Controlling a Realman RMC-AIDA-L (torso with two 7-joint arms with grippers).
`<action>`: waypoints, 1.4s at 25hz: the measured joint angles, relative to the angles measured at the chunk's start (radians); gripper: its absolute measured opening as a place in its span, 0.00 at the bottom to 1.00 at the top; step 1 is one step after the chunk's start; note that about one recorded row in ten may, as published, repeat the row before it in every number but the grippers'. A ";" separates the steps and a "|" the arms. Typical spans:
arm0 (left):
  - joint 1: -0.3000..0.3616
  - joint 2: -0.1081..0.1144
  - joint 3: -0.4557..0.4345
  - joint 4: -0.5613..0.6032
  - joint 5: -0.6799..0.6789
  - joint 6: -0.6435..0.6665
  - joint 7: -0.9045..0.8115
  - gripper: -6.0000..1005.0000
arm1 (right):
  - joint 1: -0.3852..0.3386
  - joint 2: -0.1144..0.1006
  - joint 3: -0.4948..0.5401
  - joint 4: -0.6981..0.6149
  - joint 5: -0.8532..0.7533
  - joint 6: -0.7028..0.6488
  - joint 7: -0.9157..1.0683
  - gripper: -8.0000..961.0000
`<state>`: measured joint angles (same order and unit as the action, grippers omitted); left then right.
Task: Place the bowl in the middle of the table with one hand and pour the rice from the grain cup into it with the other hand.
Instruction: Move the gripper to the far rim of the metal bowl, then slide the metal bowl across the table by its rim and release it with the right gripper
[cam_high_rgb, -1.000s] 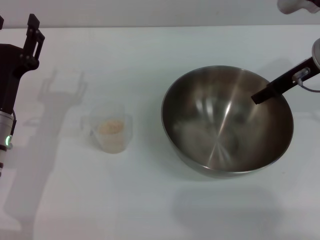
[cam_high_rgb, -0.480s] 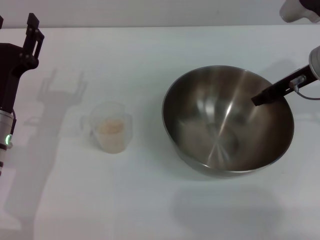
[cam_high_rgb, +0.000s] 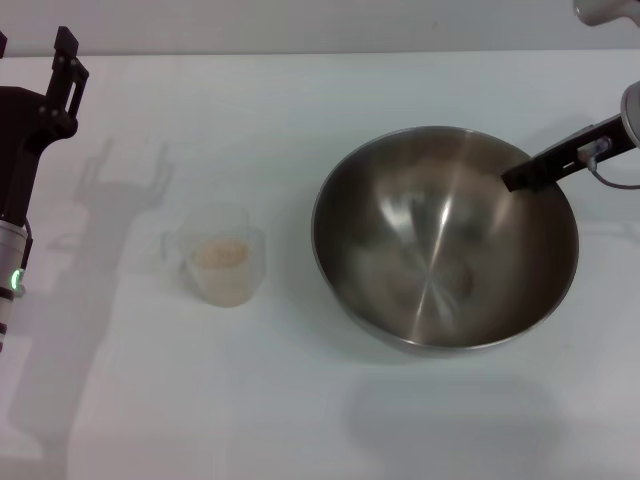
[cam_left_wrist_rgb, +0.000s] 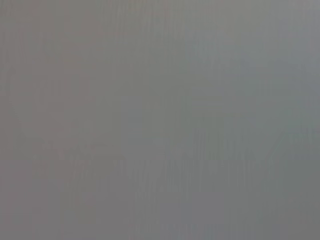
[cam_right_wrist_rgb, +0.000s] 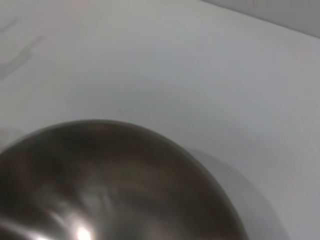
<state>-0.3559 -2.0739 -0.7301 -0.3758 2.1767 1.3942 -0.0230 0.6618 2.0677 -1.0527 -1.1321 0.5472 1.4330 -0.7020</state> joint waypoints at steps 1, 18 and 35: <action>0.000 0.000 0.000 0.000 0.000 0.000 0.000 0.70 | 0.000 0.000 0.008 -0.005 0.005 0.000 -0.003 0.04; -0.004 0.000 -0.002 0.002 0.000 0.000 0.000 0.70 | -0.026 0.005 0.057 -0.050 0.167 0.001 -0.098 0.01; -0.005 -0.001 0.002 0.002 0.003 0.001 0.000 0.70 | 0.033 0.005 0.014 0.103 0.091 -0.031 -0.082 0.05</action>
<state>-0.3605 -2.0754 -0.7285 -0.3743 2.1795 1.3948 -0.0230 0.6951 2.0726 -1.0387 -1.0289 0.6378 1.4023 -0.7838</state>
